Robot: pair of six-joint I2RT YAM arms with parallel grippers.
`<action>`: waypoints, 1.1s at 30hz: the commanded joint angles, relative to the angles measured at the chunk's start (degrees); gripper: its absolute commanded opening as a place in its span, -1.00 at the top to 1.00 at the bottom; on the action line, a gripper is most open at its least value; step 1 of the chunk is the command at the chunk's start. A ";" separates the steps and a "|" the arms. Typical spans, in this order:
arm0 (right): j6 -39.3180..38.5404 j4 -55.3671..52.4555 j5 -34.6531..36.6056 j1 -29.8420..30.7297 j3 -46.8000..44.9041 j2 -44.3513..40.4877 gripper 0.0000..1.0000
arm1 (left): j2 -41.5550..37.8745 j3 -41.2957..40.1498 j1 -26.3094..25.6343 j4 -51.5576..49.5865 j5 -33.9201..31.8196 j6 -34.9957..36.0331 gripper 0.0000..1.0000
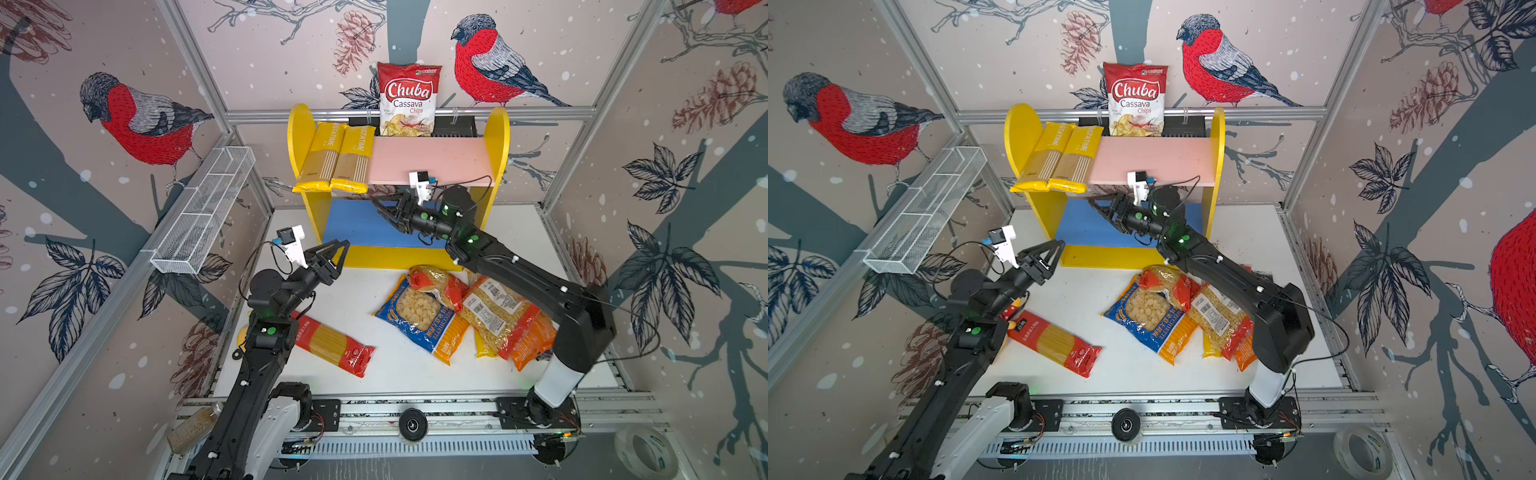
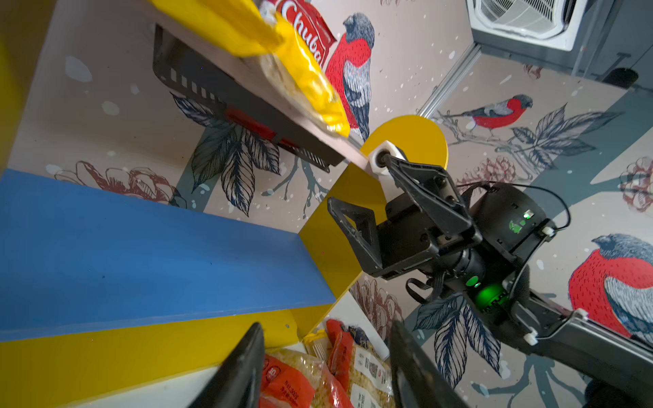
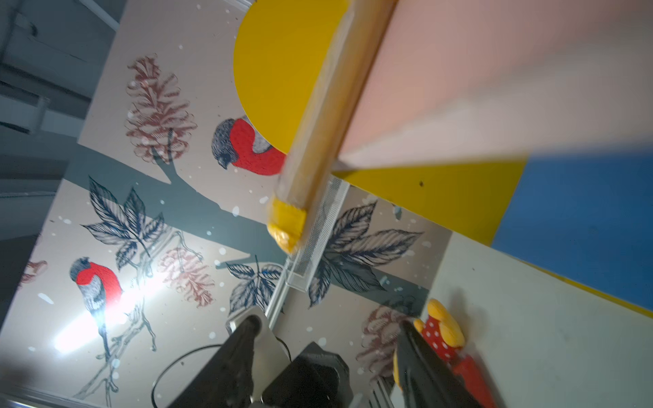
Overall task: Arrange pasta packages on shelves
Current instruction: Place the pasta bag on the shelf, then rotate the pasta bag.
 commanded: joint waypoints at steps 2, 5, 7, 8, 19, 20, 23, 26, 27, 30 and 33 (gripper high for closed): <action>-10.11 -0.92 2.34 0.50 -10.80 -7.45 -0.29 | -0.05 -3.12 -5.71 -1.46 -11.50 5.85 -0.12; -16.82 -8.02 7.67 1.80 -16.89 -11.83 -0.27 | 1.00 -4.93 -10.90 -1.77 -17.51 7.21 -0.13; -20.02 -13.82 12.15 2.21 -20.11 -14.11 -0.24 | 2.53 -5.66 -14.11 -1.49 -20.37 7.94 -0.13; -20.92 -15.61 13.39 2.23 -21.41 -14.77 -0.22 | 3.33 -5.84 -15.34 -1.24 -21.33 8.09 -0.13; -32.17 -27.42 19.60 7.76 -22.27 -8.89 -0.08 | 12.80 -5.98 -21.33 -6.22 -32.16 3.52 -0.12; -32.89 -27.66 19.71 8.70 -21.37 -7.62 -0.08 | 13.24 -5.83 -21.34 -7.59 -32.54 2.85 -0.12; -35.50 -29.83 20.41 12.02 -17.08 -2.39 -0.08 | 13.75 -5.53 -21.29 -14.06 -37.51 0.53 -0.12; -35.14 -30.65 18.80 13.55 -13.79 2.10 -0.07 | 13.20 -5.22 -21.25 -18.51 -40.43 1.00 -0.12; -34.59 -30.90 18.60 13.63 -13.24 3.09 -0.06 | 12.85 -5.12 -21.26 -19.05 -40.31 1.35 -0.12; -33.03 -32.51 19.27 12.46 -13.55 4.00 -0.01 | 11.98 -4.88 -21.30 -18.40 -37.92 2.95 -0.12; -31.98 -33.35 23.72 11.13 -17.97 -0.07 0.07 | 11.74 -5.42 -22.22 -14.72 -34.31 4.34 -0.13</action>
